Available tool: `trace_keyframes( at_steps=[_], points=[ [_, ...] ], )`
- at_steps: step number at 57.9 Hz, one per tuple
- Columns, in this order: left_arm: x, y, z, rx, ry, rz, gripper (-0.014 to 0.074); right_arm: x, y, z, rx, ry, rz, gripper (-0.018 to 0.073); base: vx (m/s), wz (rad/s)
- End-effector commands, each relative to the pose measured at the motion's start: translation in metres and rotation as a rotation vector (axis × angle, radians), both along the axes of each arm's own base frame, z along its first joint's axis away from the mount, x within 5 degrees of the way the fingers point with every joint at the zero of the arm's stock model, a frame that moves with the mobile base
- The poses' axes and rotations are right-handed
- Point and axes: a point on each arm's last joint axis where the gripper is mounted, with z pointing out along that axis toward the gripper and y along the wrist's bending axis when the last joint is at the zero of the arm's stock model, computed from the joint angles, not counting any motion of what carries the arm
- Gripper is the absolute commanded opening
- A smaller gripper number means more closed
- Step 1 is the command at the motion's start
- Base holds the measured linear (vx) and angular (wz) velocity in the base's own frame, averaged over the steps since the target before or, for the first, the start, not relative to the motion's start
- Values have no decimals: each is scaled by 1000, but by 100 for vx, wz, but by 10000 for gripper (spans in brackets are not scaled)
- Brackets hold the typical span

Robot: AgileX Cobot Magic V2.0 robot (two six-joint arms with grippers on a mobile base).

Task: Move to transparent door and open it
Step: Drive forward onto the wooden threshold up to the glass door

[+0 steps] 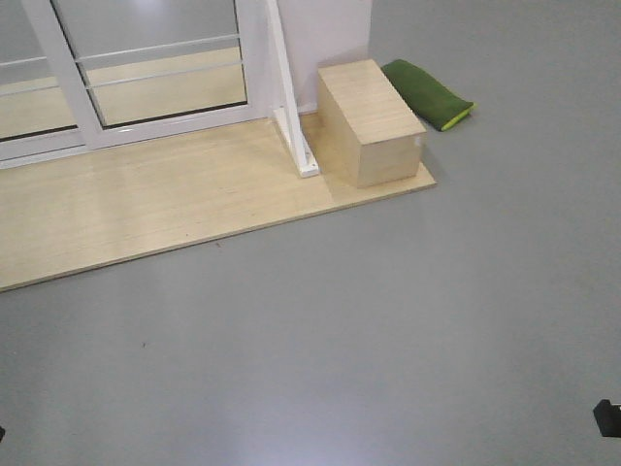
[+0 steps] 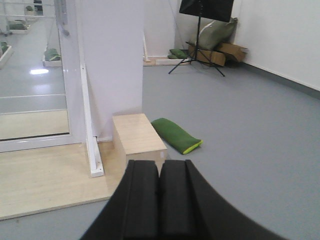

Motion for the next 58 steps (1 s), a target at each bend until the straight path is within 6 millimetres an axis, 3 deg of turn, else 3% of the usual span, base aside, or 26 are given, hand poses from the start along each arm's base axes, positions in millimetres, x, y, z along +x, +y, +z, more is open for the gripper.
trace_keyframes(
  at_steps=[1, 58],
  points=[
    [0, 1, -2, -22, -60, 7, -5, 0, 0, 4, -14, -81, -4, -5, 57, 40],
    [0, 1, -2, -22, -60, 7, -5, 0, 0, 4, -14, -81, -4, -5, 55, 25]
  ],
)
